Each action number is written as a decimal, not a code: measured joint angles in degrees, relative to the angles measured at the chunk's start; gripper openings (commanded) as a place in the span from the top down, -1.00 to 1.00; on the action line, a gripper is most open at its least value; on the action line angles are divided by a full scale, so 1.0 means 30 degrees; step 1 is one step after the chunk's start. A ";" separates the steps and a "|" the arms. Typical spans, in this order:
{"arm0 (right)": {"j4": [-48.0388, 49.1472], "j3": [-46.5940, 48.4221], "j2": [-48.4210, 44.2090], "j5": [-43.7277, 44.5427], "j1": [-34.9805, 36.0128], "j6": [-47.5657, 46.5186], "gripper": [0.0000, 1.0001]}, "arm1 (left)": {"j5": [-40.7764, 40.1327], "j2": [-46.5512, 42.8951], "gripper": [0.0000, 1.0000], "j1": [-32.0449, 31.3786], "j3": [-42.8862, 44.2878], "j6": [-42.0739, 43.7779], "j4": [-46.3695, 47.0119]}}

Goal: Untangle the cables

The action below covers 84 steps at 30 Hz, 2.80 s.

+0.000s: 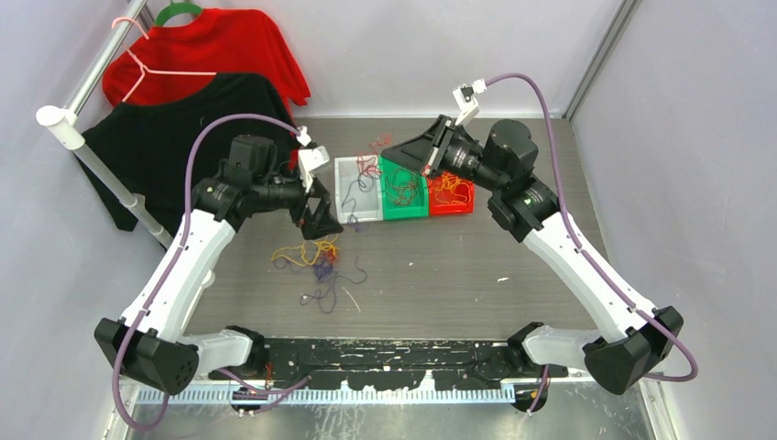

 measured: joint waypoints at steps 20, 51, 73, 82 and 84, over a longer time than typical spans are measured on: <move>0.4816 0.0189 0.0284 -0.2222 0.0000 0.3745 0.98 | 0.3220 0.0947 -0.25 -0.0124 0.0510 -0.5217 0.6273; 0.9122 0.0546 0.0976 -0.3388 0.0000 0.7453 0.98 | 0.3636 -0.1137 -0.04 -0.1355 -0.1945 -0.8808 1.0608; 0.6047 0.1188 0.0175 -0.2783 -0.1042 0.4452 0.98 | -0.1617 -0.2579 1.00 -0.1916 -0.4036 -0.3475 0.7905; 0.5778 0.1435 -0.1231 -0.2266 -0.4299 0.4313 0.98 | -0.6623 -0.1392 1.00 -0.1916 -0.5734 0.0313 0.6397; 0.6193 0.1435 -0.1341 -0.2208 -0.5260 0.4772 0.98 | -0.7089 -0.1545 1.00 -0.1916 -0.6397 0.1122 0.6404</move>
